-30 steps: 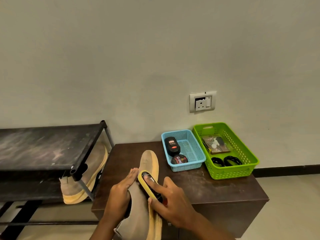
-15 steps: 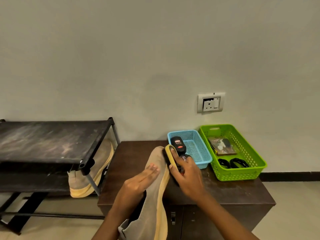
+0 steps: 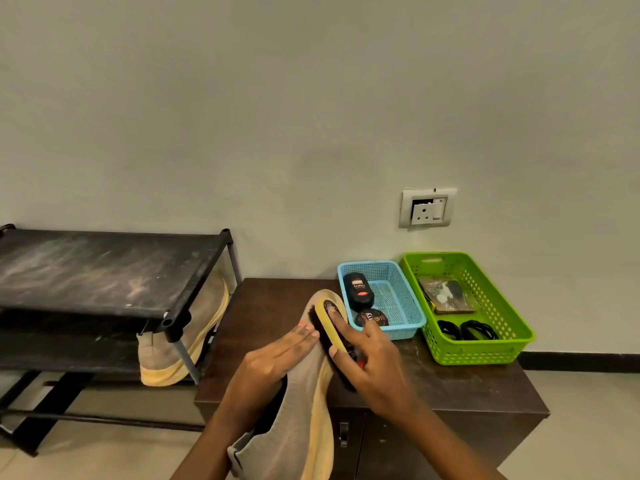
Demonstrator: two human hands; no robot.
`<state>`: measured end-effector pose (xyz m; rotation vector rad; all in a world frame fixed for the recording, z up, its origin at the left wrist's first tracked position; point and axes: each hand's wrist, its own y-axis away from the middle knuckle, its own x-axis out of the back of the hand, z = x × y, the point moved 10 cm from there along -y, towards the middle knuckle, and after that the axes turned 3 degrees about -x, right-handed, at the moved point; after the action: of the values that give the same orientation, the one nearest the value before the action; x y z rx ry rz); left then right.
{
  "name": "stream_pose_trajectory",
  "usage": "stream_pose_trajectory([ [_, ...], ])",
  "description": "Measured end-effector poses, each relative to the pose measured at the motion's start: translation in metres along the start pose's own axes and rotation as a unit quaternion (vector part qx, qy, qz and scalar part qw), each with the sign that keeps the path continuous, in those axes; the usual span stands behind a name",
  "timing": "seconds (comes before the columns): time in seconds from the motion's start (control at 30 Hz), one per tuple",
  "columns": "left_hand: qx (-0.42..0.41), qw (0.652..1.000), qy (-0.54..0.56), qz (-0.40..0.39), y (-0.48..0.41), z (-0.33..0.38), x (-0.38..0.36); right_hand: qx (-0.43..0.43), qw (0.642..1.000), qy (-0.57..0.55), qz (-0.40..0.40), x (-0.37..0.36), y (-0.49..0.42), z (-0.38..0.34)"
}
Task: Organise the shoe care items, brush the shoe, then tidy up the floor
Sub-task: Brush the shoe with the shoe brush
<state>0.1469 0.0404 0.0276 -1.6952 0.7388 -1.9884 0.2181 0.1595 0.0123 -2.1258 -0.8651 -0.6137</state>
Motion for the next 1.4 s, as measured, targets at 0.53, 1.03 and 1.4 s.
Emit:
stream_pose_trajectory([
  [0.53,-0.042,0.999,0.007,-0.022,-0.009,0.02,-0.007,-0.108,0.992,0.03,0.054,0.029,-0.025,0.043],
  [1.03,0.113,0.992,0.024,0.045,-0.003,-0.017,0.005,-0.027,0.998,0.018,0.062,0.006,0.013,-0.017],
  [1.4,0.143,0.987,-0.017,0.077,0.002,-0.03,0.007,0.0,0.999,-0.023,0.034,0.009,0.028,-0.045],
])
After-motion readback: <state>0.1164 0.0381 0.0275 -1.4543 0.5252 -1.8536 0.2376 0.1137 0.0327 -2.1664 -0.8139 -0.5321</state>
